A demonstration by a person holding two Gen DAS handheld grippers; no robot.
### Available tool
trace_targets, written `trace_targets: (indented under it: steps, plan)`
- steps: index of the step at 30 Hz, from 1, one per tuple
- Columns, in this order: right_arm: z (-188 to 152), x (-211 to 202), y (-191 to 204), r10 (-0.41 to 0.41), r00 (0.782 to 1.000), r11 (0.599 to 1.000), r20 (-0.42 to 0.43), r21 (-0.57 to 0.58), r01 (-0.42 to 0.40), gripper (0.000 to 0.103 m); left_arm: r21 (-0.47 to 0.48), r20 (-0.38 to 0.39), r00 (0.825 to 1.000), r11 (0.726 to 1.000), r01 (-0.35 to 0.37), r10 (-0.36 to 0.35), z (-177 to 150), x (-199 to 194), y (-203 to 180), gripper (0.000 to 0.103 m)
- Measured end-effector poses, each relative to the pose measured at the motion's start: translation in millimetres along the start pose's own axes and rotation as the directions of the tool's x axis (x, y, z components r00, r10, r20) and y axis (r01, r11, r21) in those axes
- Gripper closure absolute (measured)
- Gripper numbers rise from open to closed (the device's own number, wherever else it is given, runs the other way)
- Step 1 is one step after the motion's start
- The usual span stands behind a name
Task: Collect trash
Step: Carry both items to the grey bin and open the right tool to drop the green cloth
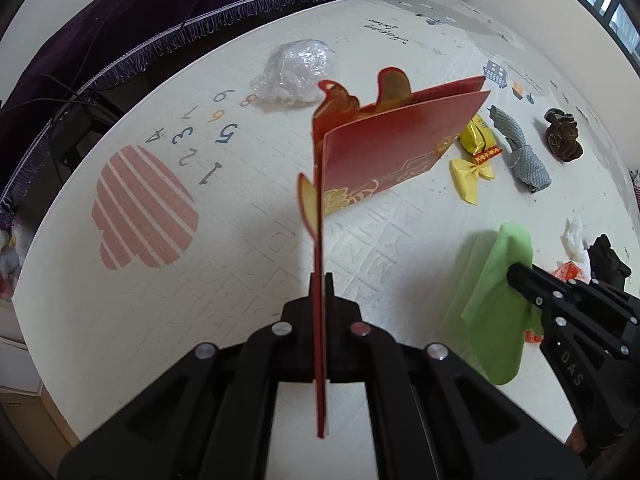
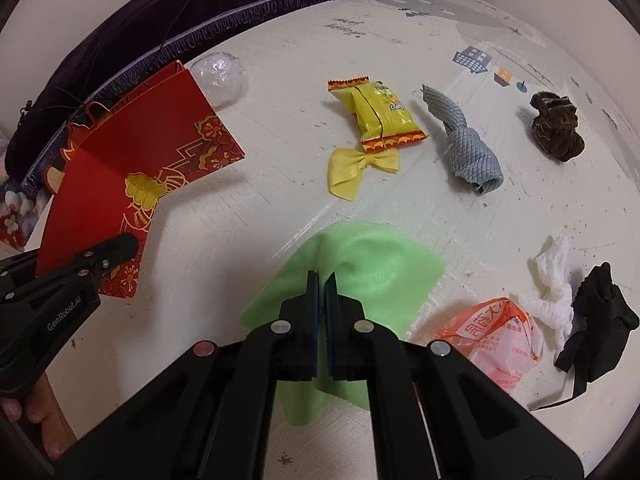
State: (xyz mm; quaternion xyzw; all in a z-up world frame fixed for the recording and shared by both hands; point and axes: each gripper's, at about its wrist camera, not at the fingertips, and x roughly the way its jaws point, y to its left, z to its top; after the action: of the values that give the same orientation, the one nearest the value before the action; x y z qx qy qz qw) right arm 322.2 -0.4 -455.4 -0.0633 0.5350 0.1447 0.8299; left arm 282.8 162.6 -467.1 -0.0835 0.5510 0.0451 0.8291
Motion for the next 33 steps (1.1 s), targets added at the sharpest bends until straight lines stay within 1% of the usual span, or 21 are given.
trace_targets:
  steps: [5, 10, 12, 14, 17, 20, 22, 24, 28, 31, 33]
  plan:
    - [-0.9, -29.4, 20.3, 0.036, 0.999, 0.998, 0.025, -0.052, -0.035, 0.1, -0.06, 0.022, 1.0, 0.998, -0.009, 0.011, -16.0, -23.5, 13.4, 0.102]
    - [-9.3, -56.7, 48.4, 0.091, 0.995, 0.983, 0.041, -0.162, -0.083, 0.1, -0.171, 0.057, 0.997, 0.985, -0.037, 0.047, -46.5, -58.0, 35.0, 0.102]
    - [-17.4, -65.7, 65.0, 0.121, 0.992, 0.969, 0.039, -0.222, -0.11, 0.1, -0.226, 0.066, 0.995, 0.972, -0.06, 0.076, -63.1, -73.4, 46.5, 0.102]
    - [-27.3, -73.4, 83.9, 0.152, 0.988, 0.948, 0.028, -0.286, -0.138, 0.1, -0.289, 0.071, 0.992, 0.954, -0.08, 0.105, -82.4, -90.5, 58.9, 0.102]
    - [-45.7, -84.8, 117.0, 0.206, 0.979, 0.902, -0.002, -0.387, -0.191, 0.1, -0.385, 0.067, 0.984, 0.914, -0.128, 0.166, -115.3, -118.8, 80.0, 0.102]
    - [-67.2, -100.7, 155.9, 0.262, 0.964, 0.832, -0.036, -0.498, -0.245, 0.1, -0.493, 0.054, 0.973, 0.853, -0.169, 0.224, -153.8, -150.3, 104.2, 0.102]
    - [-83.1, -113.5, 183.5, 0.304, 0.951, 0.771, -0.063, -0.569, -0.284, 0.1, -0.562, 0.042, 0.962, 0.802, -0.2, 0.269, -182.2, -171.8, 118.5, 0.102]
    - [-101.9, -127.1, 211.4, 0.341, 0.936, 0.708, -0.092, -0.63, -0.32, 0.1, -0.629, 0.026, 0.95, 0.743, -0.227, 0.312, -213.5, -193.5, 134.4, 0.102]
    - [-148.8, -151.0, 267.2, 0.394, 0.905, 0.563, -0.161, -0.736, -0.376, 0.1, -0.739, -0.023, 0.929, 0.619, -0.266, 0.37, -276.5, -228.0, 162.3, 0.102]
    - [-187.9, -163.2, 307.6, 0.418, 0.882, 0.468, -0.216, -0.781, -0.413, 0.1, -0.789, -0.068, 0.913, 0.538, -0.295, 0.401, -327.8, -248.2, 183.1, 0.102]
    - [-212.6, -169.0, 334.8, 0.431, 0.867, 0.415, -0.25, -0.798, -0.437, 0.1, -0.814, -0.098, 0.904, 0.489, -0.313, 0.416, -360.0, -257.2, 196.4, 0.101]
